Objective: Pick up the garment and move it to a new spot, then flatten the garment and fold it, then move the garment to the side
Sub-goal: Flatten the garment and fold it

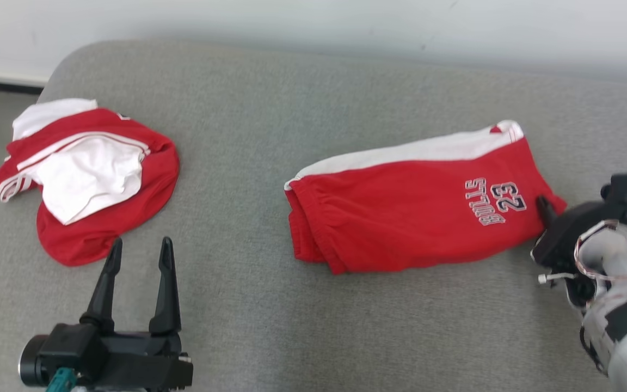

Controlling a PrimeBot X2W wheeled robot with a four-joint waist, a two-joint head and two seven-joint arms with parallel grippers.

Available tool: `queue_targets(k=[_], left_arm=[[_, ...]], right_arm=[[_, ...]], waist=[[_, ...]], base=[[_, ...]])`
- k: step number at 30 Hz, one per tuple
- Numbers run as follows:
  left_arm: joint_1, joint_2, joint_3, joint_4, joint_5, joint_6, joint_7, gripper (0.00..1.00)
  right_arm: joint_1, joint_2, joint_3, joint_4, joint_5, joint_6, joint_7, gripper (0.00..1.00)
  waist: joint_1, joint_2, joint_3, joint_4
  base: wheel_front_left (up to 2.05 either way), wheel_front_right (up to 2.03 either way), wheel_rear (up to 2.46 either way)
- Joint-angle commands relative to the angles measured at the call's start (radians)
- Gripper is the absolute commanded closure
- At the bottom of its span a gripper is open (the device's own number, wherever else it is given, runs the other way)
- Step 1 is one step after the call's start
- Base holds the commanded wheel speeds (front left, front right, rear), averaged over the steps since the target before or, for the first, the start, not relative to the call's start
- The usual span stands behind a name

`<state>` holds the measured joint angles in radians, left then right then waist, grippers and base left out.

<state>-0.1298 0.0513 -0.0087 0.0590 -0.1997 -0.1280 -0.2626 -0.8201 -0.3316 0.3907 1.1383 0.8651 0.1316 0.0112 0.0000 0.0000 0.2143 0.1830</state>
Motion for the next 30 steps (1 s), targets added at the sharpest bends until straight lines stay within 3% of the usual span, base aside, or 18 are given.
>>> queue_targets(k=[1,14,24,30], left_arm=[[0.022,-0.001,0.001,0.003,0.007,-0.002,-0.003,0.00],[0.078,-0.001,-0.010,-0.004,0.027,-0.003,-0.003,0.00],[0.098,-0.001,-0.021,-0.007,0.024,-0.003,-0.003,0.00],[0.107,-0.001,-0.013,-0.009,0.024,-0.003,-0.003,0.00]], right_arm=[[0.045,-0.013,0.005,-0.023,0.021,-0.002,-0.003,1.00],[0.298,-0.129,0.015,-0.242,0.159,-0.002,-0.020,1.00],[0.381,-0.180,-0.025,-0.264,0.173,-0.002,-0.048,1.00],[0.393,-0.180,-0.046,-0.262,0.159,-0.002,-0.049,1.00]], waist=[[0.0000,0.0000,-0.045,-0.037],[0.0000,0.0000,-0.111,-0.110],[0.0000,0.0000,-0.133,-0.118],[0.0000,0.0000,-0.141,-0.122]], base=[[0.00,0.00,0.00],[0.00,0.00,0.00],[0.00,0.00,0.00],[0.00,0.00,0.00]])
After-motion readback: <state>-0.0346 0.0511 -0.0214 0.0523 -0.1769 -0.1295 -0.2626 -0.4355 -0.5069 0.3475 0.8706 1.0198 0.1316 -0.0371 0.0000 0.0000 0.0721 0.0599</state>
